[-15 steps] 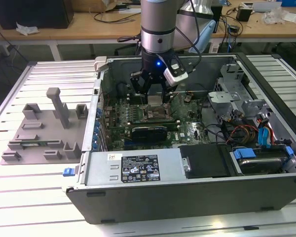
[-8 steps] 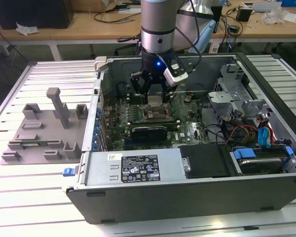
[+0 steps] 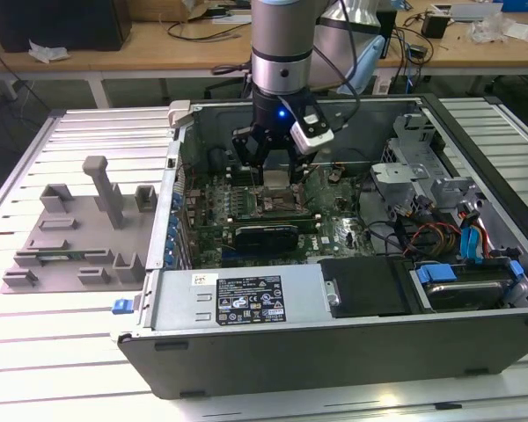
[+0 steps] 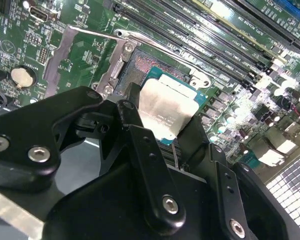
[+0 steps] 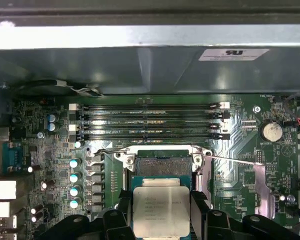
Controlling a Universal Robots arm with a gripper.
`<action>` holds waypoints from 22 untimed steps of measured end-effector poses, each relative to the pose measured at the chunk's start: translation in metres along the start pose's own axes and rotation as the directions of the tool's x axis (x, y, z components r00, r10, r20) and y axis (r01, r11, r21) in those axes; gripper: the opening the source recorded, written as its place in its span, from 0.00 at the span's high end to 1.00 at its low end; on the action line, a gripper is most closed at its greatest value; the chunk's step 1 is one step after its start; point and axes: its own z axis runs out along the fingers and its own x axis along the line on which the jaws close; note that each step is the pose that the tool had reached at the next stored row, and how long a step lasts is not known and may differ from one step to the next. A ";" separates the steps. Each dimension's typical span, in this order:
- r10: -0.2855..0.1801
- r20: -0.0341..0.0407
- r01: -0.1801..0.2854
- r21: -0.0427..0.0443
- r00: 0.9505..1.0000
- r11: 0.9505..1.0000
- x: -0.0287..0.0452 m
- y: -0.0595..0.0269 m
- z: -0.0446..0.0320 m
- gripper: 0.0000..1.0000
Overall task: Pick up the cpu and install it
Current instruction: 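Place the cpu into insertion slot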
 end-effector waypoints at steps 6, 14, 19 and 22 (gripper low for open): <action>0.103 0.002 -0.103 0.000 0.995 0.995 0.0000 0.0000 0.0000 0.45; 0.235 0.005 -0.235 -0.001 0.972 0.972 0.0000 0.0000 0.0000 0.45; 0.327 0.007 -0.327 -0.002 0.945 0.945 0.0000 0.0000 0.0000 0.45; 0.378 0.008 -0.378 -0.002 0.926 0.926 0.0000 0.0000 0.0000 0.45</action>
